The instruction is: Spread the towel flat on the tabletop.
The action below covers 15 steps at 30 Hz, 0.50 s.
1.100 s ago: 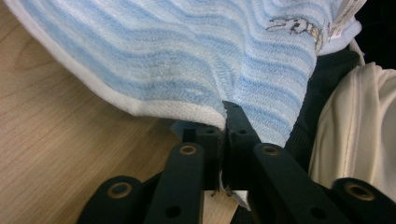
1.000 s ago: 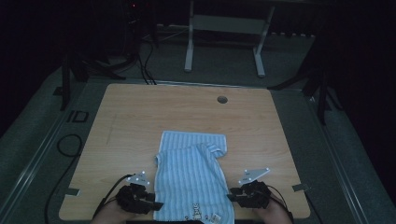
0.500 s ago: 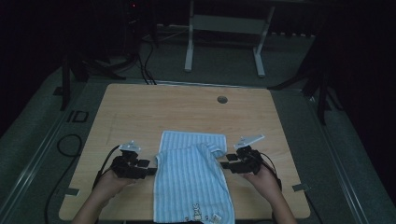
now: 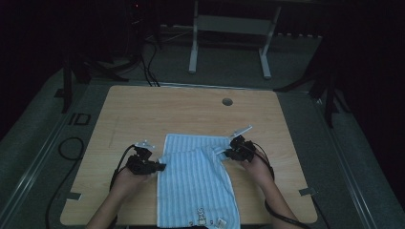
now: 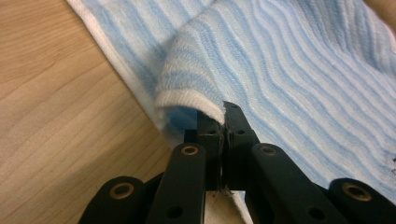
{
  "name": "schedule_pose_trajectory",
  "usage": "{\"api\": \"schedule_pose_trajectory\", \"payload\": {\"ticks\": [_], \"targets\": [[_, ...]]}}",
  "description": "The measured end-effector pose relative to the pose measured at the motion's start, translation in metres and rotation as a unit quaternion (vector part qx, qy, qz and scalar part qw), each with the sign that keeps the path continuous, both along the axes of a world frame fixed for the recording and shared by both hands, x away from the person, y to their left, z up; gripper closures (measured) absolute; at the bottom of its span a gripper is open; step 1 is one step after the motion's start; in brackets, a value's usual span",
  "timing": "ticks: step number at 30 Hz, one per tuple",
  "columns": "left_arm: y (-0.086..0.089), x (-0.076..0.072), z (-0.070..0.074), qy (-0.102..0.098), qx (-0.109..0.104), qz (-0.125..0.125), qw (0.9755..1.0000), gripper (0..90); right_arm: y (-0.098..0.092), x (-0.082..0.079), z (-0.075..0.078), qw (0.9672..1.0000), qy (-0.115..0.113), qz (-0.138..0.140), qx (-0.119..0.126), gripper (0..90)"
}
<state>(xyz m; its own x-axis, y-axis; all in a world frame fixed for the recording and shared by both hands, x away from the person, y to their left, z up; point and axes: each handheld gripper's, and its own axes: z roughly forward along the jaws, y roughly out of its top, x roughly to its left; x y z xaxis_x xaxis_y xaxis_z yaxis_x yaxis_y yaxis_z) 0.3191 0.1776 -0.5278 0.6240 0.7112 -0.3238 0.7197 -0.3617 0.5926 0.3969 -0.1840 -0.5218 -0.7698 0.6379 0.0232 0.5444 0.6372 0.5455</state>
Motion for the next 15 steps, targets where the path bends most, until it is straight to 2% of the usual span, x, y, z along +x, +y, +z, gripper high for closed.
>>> {"api": "schedule_pose_trajectory", "payload": {"ticks": [3,7,9,10,11,12,14,15], "targets": [[0.001,-0.002,0.008,-0.006,-0.004,-0.009,0.9999,88.9,-0.007,0.021,0.009,0.9997,-0.007,-0.023,0.001,88.0],[0.0,-0.005,0.016,-0.012,-0.016,-0.017,0.9997,88.9,-0.014,0.034,0.019,0.999,-0.014,-0.041,0.014,87.8],[-0.001,-0.004,0.016,-0.015,-0.013,-0.015,0.9997,88.9,-0.019,0.044,0.024,0.9981,-0.021,-0.055,0.02,85.3],[-0.001,-0.003,0.015,-0.011,-0.015,-0.017,0.9997,88.9,-0.019,0.044,0.024,0.9981,-0.021,-0.055,0.02,85.3],[-0.002,-0.002,0.013,-0.009,-0.01,-0.016,0.9998,88.8,-0.021,0.05,0.023,0.9971,-0.014,-0.072,0.02,75.8],[-0.003,-0.001,0.011,-0.008,-0.006,-0.016,0.9998,88.8,-0.021,0.05,0.023,0.9971,-0.014,-0.072,0.02,75.8],[-0.004,0.001,0.006,0.005,-0.009,-0.018,0.9998,88.7,-0.022,0.051,0.019,0.9965,-0.014,-0.082,0.007,65.0],[-0.004,0.002,0.003,0.009,-0.01,-0.015,0.9998,88.6,-0.023,0.051,0.017,0.9956,-0.015,-0.092,0.004,63.4]]}}
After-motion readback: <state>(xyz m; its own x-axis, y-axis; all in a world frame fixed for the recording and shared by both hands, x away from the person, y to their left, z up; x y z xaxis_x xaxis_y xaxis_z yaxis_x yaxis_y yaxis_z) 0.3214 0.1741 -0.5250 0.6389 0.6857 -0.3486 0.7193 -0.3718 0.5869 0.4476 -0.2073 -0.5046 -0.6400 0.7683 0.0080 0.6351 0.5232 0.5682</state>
